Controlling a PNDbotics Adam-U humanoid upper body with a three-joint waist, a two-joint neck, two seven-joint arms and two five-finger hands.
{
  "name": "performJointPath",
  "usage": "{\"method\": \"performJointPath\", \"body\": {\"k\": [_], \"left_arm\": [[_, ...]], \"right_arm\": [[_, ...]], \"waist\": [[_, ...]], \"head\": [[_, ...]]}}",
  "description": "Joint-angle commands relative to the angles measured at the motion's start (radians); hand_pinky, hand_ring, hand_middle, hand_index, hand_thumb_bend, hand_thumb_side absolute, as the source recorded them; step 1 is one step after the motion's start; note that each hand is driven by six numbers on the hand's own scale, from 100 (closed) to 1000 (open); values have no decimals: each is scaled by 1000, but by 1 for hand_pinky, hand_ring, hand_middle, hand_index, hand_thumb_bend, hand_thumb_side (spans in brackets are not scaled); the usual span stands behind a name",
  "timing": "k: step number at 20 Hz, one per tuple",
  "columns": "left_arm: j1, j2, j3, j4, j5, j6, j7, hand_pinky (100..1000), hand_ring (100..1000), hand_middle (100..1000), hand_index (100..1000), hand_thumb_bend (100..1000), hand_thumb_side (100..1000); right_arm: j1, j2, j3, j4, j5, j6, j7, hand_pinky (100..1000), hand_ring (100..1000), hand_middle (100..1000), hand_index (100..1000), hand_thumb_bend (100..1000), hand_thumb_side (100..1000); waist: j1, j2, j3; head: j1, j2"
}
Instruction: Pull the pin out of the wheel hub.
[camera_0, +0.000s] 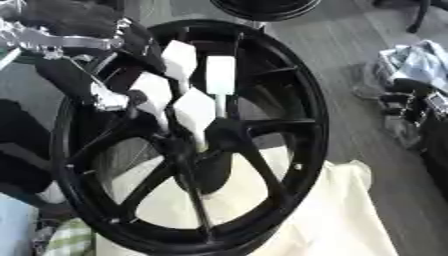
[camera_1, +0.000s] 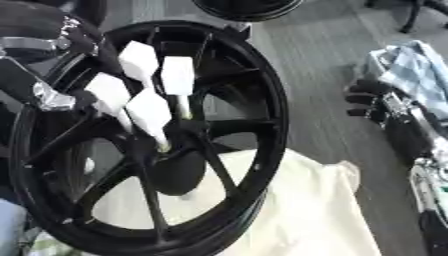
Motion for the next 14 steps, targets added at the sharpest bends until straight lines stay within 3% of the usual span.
{"method": "performJointPath", "body": {"k": [1, 8, 14], "left_arm": [[-20, 10, 6, 7, -17, -286, -275, 905, 807, 739, 842, 224, 681], [-17, 0, -4, 29, -35, -297, -275, 902, 804, 734, 835, 206, 697], [-16, -6, -12, 41, -46, -309, -275, 898, 800, 724, 820, 221, 626]], "right_arm": [[-5, -22, -4, -11, 5, -2, 2, 716, 793, 763, 818, 100, 786], [-3, -20, -3, -11, 11, -4, 3, 716, 793, 763, 818, 100, 788], [-3, -19, -3, -11, 11, -4, 2, 716, 794, 763, 819, 100, 788]], "waist": [[-7, -13, -1], [-8, -11, -3], [-8, -10, -5]], "head": [[5, -10], [7, -11], [9, -11]]}}
